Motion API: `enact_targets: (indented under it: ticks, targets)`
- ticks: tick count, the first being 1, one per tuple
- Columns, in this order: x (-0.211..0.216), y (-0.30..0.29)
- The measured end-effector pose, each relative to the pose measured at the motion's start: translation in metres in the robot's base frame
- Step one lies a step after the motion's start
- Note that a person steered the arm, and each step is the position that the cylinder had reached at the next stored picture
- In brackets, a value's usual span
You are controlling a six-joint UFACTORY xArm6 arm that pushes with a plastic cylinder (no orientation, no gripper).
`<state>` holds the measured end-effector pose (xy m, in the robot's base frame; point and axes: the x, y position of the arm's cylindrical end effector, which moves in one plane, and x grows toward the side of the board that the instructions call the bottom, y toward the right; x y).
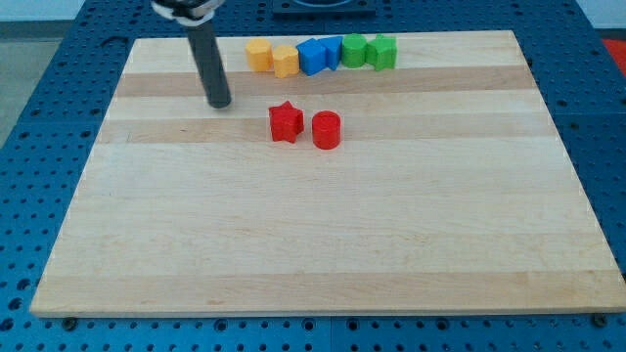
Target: Push green star slightly down
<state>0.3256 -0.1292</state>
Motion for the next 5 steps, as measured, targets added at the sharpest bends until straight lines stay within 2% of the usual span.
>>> enact_targets:
  ticks: [1,3,4,5]
  targets:
    - [-0.01,0.078]
    - [-0.019,0.281]
    - [-0.083,0.317]
    - [-0.134,0.308]
